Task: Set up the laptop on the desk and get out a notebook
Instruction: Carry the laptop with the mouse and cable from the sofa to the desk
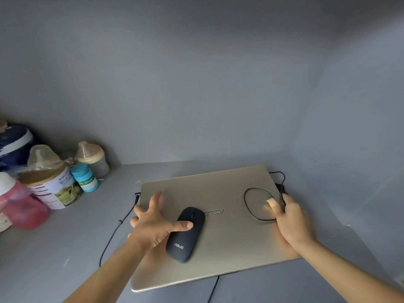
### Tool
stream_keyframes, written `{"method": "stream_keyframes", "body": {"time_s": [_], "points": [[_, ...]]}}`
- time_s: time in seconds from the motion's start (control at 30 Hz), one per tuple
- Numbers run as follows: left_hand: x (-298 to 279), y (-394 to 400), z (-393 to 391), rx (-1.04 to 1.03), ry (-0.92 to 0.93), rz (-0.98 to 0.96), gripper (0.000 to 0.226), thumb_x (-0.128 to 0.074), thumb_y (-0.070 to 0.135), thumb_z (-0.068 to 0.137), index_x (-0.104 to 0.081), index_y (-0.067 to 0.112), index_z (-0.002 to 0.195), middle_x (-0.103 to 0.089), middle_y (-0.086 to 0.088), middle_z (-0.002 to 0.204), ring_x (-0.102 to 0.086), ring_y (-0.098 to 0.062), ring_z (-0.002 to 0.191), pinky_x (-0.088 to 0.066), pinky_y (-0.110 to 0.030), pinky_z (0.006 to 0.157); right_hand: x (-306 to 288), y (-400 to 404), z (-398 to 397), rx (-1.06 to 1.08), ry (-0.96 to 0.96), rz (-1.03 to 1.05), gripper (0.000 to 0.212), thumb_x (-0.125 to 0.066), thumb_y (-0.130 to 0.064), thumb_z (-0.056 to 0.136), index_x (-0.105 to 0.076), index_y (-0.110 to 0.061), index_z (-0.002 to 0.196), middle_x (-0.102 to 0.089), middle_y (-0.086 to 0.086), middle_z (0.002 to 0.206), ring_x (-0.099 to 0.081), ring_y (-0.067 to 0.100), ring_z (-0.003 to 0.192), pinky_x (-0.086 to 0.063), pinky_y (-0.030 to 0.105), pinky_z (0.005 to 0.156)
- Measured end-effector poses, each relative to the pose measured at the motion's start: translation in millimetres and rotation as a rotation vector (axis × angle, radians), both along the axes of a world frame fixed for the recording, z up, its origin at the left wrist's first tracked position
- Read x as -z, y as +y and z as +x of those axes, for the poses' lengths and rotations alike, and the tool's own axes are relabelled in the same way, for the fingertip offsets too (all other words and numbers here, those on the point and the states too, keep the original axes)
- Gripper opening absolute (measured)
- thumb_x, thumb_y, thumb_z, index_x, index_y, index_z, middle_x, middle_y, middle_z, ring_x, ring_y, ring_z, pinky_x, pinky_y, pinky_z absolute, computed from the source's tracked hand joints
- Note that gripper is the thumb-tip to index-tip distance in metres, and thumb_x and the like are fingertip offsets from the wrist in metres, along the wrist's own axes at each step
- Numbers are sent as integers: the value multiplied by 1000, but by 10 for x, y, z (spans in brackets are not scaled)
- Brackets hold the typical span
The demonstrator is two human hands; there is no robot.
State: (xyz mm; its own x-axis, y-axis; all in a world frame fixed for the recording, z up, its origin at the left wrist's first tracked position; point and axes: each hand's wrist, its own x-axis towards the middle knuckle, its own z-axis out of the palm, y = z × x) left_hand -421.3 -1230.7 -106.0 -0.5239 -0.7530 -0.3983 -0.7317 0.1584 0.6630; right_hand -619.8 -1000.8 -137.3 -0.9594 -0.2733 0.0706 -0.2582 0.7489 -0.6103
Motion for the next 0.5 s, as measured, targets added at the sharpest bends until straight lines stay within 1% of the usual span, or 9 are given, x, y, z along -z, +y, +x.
{"method": "stream_keyframes", "body": {"time_s": [0.1, 0.2, 0.33, 0.43, 0.5], "points": [[58, -16, 18, 14, -10, -10, 128, -81, 61, 29, -14, 54, 138, -22, -6, 138, -21, -34, 127, -30, -52, 109, 75, -2, 70, 1, 7, 2, 34, -45, -45, 94, -56, -13, 101, -74, 1, 96, -63, 37, 95, -48, 37, 71], [120, -29, 25, 21, -21, -12, 127, -82, 60, 31, -14, 54, 138, -19, -6, 142, -20, -34, 129, -29, -52, 110, 112, 6, 128, 15, 1, 0, 33, -46, -42, 94, -58, -12, 101, -74, 2, 97, -64, 36, 95, -41, 35, 67], [197, -37, 20, 37, -30, -4, 128, -82, 60, 30, -13, 55, 138, -16, -6, 146, -18, -34, 130, -29, -53, 109, 217, 27, 137, 48, -11, 45, 30, -43, -48, 93, -56, -21, 91, -73, 2, 97, -63, 34, 94, -38, 34, 63], [247, -50, 0, 47, -39, -5, 130, -81, 62, 28, -12, 55, 138, -16, -6, 146, -19, -35, 130, -29, -54, 109, 290, 31, 134, 72, -26, 52, 34, -43, -49, 93, -59, -21, 99, -72, 1, 101, -62, 32, 97, -37, 33, 64], [282, -61, -13, 56, -44, -8, 129, -83, 60, 32, -13, 55, 139, -16, -6, 145, -18, -36, 131, -29, -54, 109, 331, 30, 129, 82, -25, 52, 35, -43, -50, 92, -59, -21, 101, -72, -1, 104, -63, 31, 98, -39, 33, 64]]}}
